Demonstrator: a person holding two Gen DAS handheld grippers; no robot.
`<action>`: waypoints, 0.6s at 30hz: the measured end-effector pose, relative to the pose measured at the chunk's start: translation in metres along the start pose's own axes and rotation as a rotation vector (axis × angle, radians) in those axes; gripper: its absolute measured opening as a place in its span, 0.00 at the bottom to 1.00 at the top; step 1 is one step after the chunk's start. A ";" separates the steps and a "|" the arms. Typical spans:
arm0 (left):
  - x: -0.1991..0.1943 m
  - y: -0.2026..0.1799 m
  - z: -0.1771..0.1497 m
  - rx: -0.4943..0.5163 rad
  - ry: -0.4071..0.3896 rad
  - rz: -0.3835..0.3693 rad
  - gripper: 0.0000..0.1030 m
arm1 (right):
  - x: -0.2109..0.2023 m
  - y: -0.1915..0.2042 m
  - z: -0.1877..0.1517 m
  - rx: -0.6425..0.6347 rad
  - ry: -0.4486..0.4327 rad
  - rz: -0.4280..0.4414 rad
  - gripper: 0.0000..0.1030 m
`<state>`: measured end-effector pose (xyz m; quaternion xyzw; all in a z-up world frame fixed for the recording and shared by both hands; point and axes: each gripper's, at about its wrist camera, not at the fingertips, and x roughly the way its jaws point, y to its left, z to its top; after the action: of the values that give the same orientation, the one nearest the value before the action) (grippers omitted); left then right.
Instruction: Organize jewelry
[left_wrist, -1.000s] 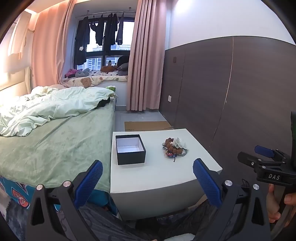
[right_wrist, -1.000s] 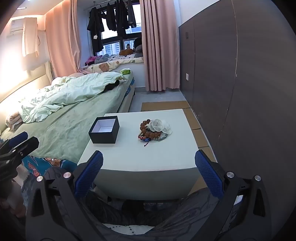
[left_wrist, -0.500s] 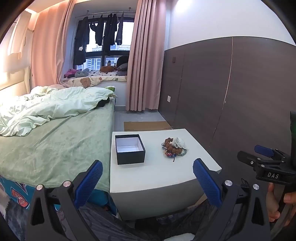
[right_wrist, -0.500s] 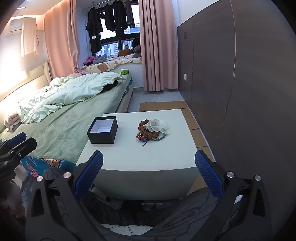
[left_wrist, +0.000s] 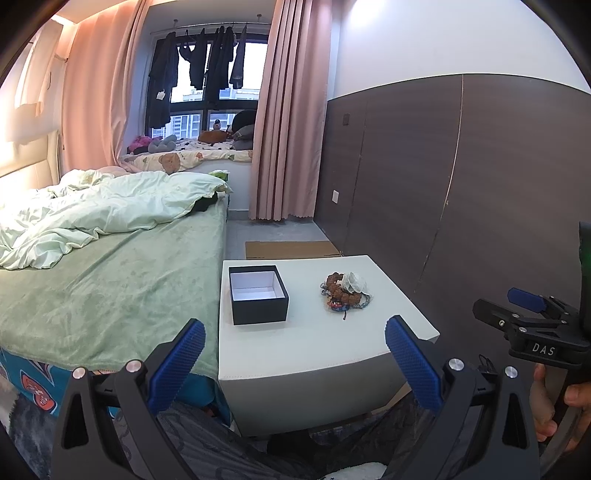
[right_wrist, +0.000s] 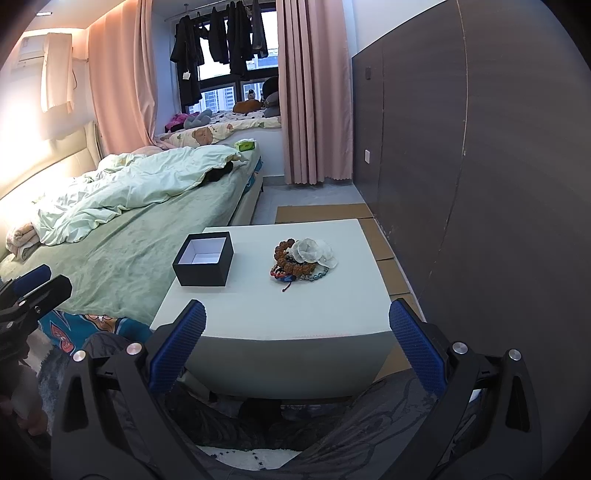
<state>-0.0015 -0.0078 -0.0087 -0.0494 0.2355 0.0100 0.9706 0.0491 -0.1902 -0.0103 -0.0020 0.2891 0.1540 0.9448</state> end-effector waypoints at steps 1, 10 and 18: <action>0.000 -0.001 -0.001 0.001 -0.001 0.004 0.92 | 0.000 0.001 0.001 -0.003 0.001 0.001 0.96; -0.010 0.003 -0.001 -0.004 -0.001 0.004 0.92 | -0.008 -0.001 -0.002 -0.002 -0.009 -0.015 0.96; -0.011 0.005 0.001 0.000 0.002 0.008 0.92 | -0.012 -0.001 -0.007 -0.001 -0.014 -0.026 0.96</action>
<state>-0.0113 -0.0023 -0.0035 -0.0484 0.2368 0.0138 0.9702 0.0365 -0.1951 -0.0093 -0.0054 0.2823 0.1418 0.9488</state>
